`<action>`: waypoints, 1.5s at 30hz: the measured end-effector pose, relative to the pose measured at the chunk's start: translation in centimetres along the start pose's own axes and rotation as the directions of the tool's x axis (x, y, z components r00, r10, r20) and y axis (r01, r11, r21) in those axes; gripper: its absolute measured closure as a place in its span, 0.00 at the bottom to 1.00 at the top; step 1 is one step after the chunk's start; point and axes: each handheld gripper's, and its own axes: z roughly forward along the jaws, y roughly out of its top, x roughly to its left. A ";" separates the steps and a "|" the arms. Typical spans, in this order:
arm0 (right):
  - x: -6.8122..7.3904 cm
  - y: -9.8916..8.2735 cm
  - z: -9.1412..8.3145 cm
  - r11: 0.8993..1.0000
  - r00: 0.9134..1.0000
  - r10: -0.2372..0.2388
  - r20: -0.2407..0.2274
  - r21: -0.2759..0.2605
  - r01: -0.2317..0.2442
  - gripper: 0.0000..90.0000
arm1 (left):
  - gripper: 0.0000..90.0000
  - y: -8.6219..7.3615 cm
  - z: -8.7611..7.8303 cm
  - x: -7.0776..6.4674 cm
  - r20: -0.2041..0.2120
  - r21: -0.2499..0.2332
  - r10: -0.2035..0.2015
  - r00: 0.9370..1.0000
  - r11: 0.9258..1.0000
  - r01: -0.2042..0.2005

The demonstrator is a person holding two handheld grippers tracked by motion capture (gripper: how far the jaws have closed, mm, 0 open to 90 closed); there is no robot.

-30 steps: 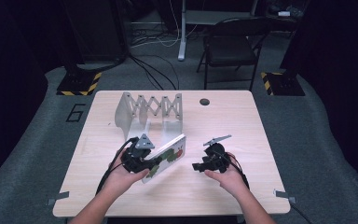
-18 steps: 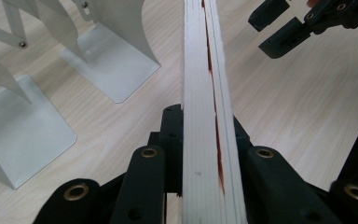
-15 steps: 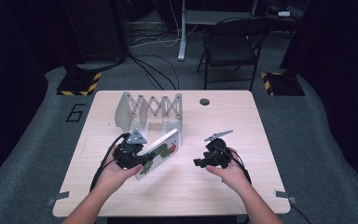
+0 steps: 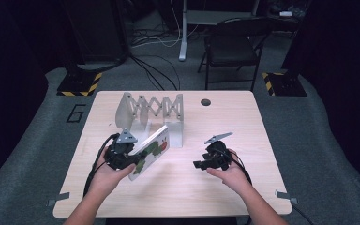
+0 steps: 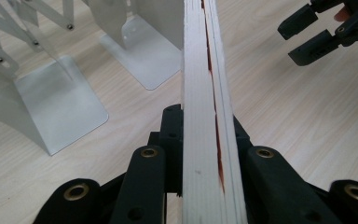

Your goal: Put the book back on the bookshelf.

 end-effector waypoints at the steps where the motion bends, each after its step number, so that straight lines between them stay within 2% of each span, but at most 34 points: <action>1: 0.0 0.0 0.1 1.000 1.000 -0.006 0.000 0.003 0.006 0.46 | 0.85 -0.1 0.0 0.0 -0.006 -0.005 -0.009 1.000 1.000 0.009; 2: 0.2 -0.1 0.2 1.000 1.000 -0.001 -0.011 0.005 0.001 0.46 | 0.85 -0.1 -0.1 0.1 -0.006 -0.004 -0.007 1.000 1.000 0.007; 4: 0.5 -0.2 0.4 1.000 0.999 -0.029 -0.015 0.011 0.029 0.46 | 0.85 -0.3 -0.2 0.2 -0.010 -0.006 -0.020 1.000 1.000 0.020; 7: 0.9 -0.1 0.7 0.999 0.999 -0.043 -0.018 0.021 0.043 0.46 | 0.85 -0.5 -0.5 0.5 -0.018 -0.001 -0.028 0.999 1.000 0.028; 12: 1.2 0.3 1.1 0.999 0.998 -0.045 -0.034 0.015 0.045 0.46 | 0.85 -0.9 -1.2 1.0 -0.036 0.012 -0.040 0.999 0.999 0.041; 16: 1.4 0.3 1.5 0.998 0.998 -0.064 -0.026 0.021 0.064 0.46 | 0.84 -1.3 -1.7 1.4 -0.057 0.003 -0.063 0.996 0.998 0.063; 18: 1.5 0.3 1.7 0.998 0.998 -0.057 -0.022 0.026 0.057 0.46 | 0.85 -1.4 -2.0 1.7 -0.061 0.017 -0.060 0.996 0.998 0.062; 20: 1.3 0.4 1.8 0.997 0.997 -0.075 -0.025 0.023 0.075 0.46 | 0.85 -1.5 -2.2 1.9 -0.067 0.018 -0.066 0.996 0.998 0.067; 22: 1.2 0.4 1.9 0.997 0.997 -0.068 -0.025 0.028 0.068 0.46 | 0.84 -1.6 -2.3 2.0 -0.082 0.005 -0.081 0.993 0.997 0.082; 29: 1.1 0.2 2.2 0.998 0.998 -0.057 -0.027 0.028 0.058 0.46 | 0.84 -2.0 -2.6 2.6 -0.079 0.014 -0.098 0.992 0.995 0.099; 31: 1.0 0.2 2.2 0.998 0.998 -0.059 -0.023 0.029 0.059 0.46 | 0.84 -2.2 -2.5 2.6 -0.087 -0.007 -0.118 0.989 0.993 0.118; 32: 1.1 0.2 2.2 0.998 0.999 -0.048 -0.025 0.034 0.049 0.46 | 0.84 -2.3 -2.7 2.8 -0.083 0.008 -0.113 0.990 0.993 0.114; 36: 1.0 0.1 2.3 0.999 0.999 -0.033 -0.024 0.040 0.034 0.46 | 0.84 -2.7 -3.0 3.1 -0.099 0.003 -0.126 0.987 0.992 0.127; 37: 0.8 0.1 2.4 0.998 0.999 -0.045 -0.026 0.034 0.046 0.46 | 0.85 -2.8 -3.1 3.2 -0.098 0.003 -0.129 0.987 0.992 0.130; 39: 0.9 0.0 2.4 0.999 0.999 -0.019 -0.028 0.042 0.020 0.46 | 0.85 -3.0 -3.4 3.4 -0.103 0.002 -0.136 0.985 0.991 0.137; 45: 0.8 0.0 2.5 0.999 0.999 -0.030 -0.030 0.044 0.031 0.46 | 0.84 -3.0 -3.8 3.9 -0.125 -0.003 -0.150 0.981 0.989 0.151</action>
